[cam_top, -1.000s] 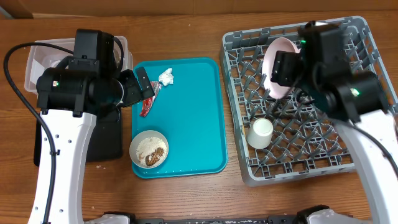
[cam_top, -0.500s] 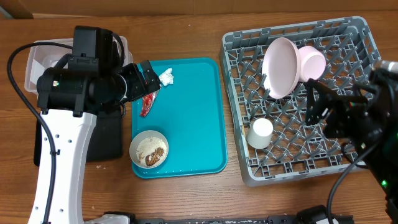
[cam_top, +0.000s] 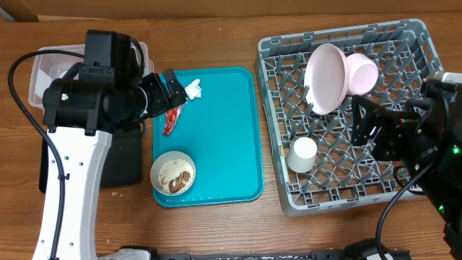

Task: Sort waste into correct bins and load items into the dishwasher
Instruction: 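Withdraw the right gripper to the rack's front right and park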

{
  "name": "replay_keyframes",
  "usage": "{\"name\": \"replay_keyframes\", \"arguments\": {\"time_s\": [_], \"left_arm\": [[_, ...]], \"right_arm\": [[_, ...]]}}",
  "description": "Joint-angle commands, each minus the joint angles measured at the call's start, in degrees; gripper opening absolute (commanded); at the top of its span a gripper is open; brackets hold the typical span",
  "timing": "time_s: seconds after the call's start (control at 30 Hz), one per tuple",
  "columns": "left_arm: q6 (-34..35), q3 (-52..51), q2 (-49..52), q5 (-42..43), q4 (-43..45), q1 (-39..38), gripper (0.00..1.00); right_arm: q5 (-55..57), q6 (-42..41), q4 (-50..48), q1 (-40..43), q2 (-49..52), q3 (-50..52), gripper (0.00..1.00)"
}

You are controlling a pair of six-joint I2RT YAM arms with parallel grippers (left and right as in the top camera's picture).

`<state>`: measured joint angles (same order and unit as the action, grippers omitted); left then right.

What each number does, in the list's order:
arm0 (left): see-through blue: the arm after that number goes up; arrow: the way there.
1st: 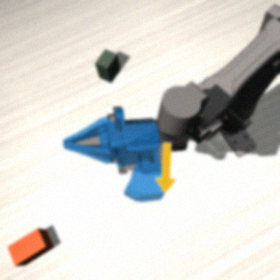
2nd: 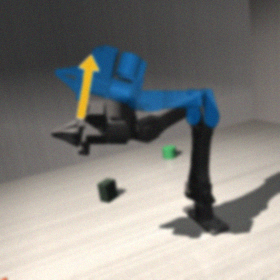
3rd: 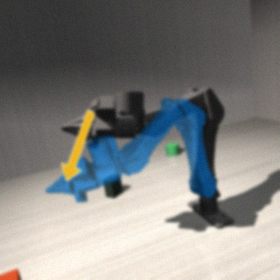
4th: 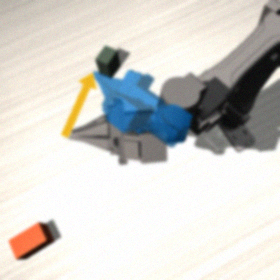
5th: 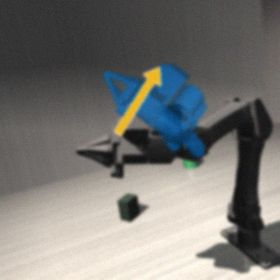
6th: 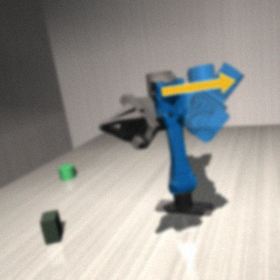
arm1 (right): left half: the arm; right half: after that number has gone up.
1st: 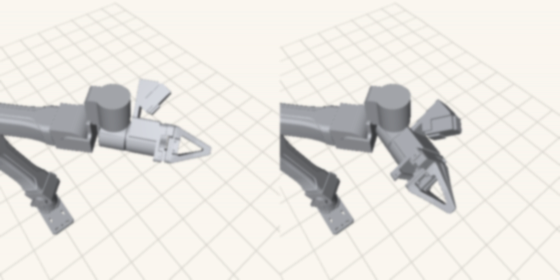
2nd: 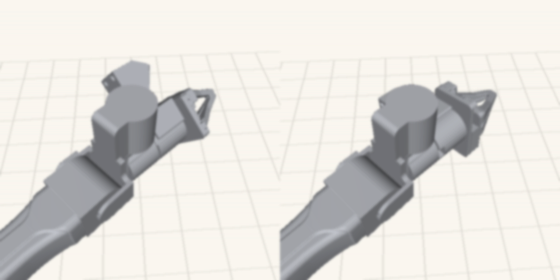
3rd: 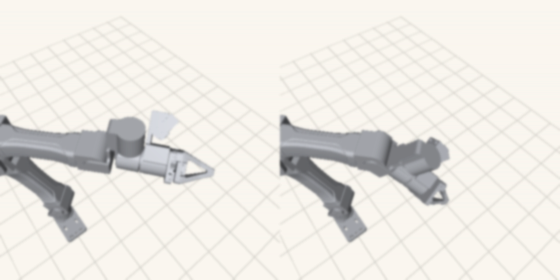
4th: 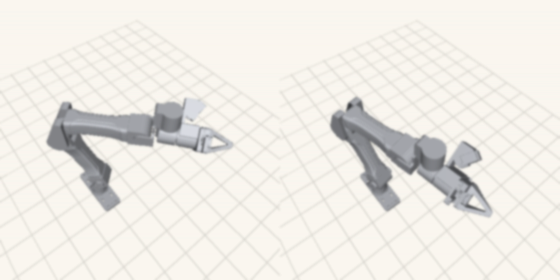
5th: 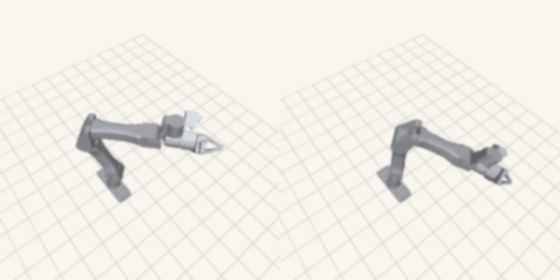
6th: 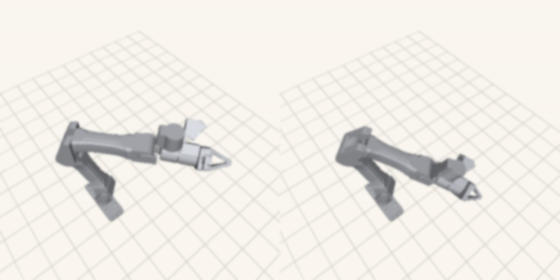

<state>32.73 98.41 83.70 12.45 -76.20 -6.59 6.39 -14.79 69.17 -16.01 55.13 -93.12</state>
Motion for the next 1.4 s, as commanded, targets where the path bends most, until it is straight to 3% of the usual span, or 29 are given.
{"name": "replay_keyframes", "arguments": {"time_s": [0.0,0.2,0.37,0.53,0.77,1.37], "left_arm": [[0.70,0.74,0.20,0.85,0.15,0.15,1.00],[0.72,0.74,0.20,0.85,0.15,0.15,1.00],[0.72,0.74,0.20,0.85,0.15,0.15,1.00],[0.72,0.74,0.20,0.83,0.15,0.15,1.00],[0.70,0.74,0.20,0.85,0.15,0.15,1.00],[0.72,0.74,0.20,0.85,0.15,0.15,1.00]], "right_arm": [[0.37,0.04,2.82,0.00,-0.37,-0.70,1.00],[-1.20,-0.02,10.97,0.00,-0.37,-0.70,1.00],[0.70,0.07,10.58,-0.24,-0.37,-0.70,1.00],[3.17,1.53,2.01,-0.85,-2.19,2.64,1.00],[3.04,5.92,-12.24,-0.85,-10.14,17.14,1.00],[3.15,6.05,-25.62,0.83,-23.71,43.76,1.00]]}}
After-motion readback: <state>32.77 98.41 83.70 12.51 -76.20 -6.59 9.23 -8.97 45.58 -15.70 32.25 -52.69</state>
